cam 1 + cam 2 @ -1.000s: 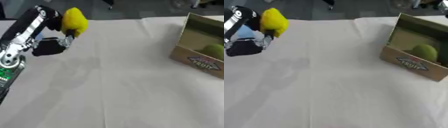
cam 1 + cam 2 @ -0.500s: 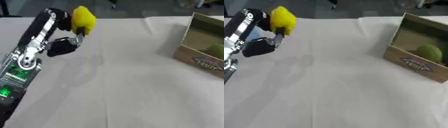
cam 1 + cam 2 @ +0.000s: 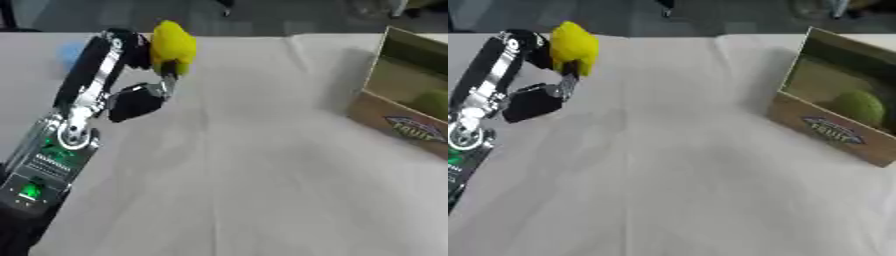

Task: Pick up the objects with one hand, pass them to the other hand, and then place them into the box on the other side of the table.

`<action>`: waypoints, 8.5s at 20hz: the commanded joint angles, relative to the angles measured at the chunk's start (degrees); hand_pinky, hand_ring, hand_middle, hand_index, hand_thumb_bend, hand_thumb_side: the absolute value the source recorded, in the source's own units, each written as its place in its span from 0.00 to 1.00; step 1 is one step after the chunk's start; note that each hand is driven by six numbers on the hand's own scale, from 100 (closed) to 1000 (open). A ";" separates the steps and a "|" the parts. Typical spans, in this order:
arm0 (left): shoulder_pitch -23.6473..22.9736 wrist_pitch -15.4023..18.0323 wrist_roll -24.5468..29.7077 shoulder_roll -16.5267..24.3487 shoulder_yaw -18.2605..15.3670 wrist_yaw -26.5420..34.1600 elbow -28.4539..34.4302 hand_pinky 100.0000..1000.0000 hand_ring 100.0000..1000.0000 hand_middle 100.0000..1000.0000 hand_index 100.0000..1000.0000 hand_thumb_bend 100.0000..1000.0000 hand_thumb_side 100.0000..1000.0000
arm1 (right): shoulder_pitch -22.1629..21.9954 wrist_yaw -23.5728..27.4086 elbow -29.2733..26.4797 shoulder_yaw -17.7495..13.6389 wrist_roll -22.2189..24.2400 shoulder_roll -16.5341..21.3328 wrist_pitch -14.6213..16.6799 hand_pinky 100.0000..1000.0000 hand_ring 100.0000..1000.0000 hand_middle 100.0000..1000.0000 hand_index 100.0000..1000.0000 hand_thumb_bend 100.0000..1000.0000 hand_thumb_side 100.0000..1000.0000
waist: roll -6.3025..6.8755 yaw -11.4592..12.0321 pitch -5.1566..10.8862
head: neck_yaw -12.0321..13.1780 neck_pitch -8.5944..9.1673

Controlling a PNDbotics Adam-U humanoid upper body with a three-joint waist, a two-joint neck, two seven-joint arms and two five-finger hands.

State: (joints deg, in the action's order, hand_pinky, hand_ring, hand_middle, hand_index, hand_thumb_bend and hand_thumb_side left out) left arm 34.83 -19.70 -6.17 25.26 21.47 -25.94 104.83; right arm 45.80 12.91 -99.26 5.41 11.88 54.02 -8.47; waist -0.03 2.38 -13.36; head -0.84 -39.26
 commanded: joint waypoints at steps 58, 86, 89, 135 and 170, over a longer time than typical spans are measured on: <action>-1.35 17.78 -2.92 0.52 2.88 -2.93 -5.44 0.59 0.49 0.39 0.43 0.00 0.18 | 24.01 -18.04 12.49 18.31 34.28 -26.72 5.15 0.94 0.80 0.83 0.90 0.15 0.23 | -1.30 -0.82 2.11 | 1.78 -1.75; -0.50 18.52 -4.13 -0.40 3.59 -6.02 -5.59 0.58 0.48 0.39 0.44 0.00 0.13 | 22.80 -23.76 16.17 21.87 40.09 -30.35 8.63 0.94 0.81 0.82 0.90 0.19 0.39 | -2.00 -0.07 2.01 | 1.25 -2.15; -0.31 18.44 -4.12 -0.52 3.65 -6.22 -5.44 0.58 0.48 0.39 0.44 0.00 0.13 | 22.49 -24.55 16.56 21.85 40.09 -30.66 8.97 0.94 0.81 0.82 0.90 0.20 0.39 | -1.99 0.03 1.98 | 1.22 -2.17; 1.93 17.67 -4.06 -4.13 4.81 -5.66 -5.44 0.58 0.48 0.38 0.44 0.00 0.14 | 19.66 -23.70 17.17 20.65 35.33 -30.57 5.60 0.86 0.67 0.57 0.57 0.06 0.24 | -1.69 0.53 1.21 | -0.07 -2.09; 0.39 5.00 -7.91 -2.12 3.63 -4.40 -6.08 0.75 0.70 0.64 0.83 0.51 0.82 | 15.80 -14.96 13.64 14.65 30.70 -24.08 1.17 0.85 0.61 0.54 0.50 0.00 0.02 | -1.62 0.11 1.55 | -0.81 -1.76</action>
State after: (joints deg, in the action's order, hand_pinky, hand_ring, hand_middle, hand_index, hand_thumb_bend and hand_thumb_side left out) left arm 34.66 -14.39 -13.90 21.85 25.91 -30.70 97.75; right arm 60.64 -3.02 -84.17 21.56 43.25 27.94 -6.99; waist -1.45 2.51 -13.28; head -1.41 -41.25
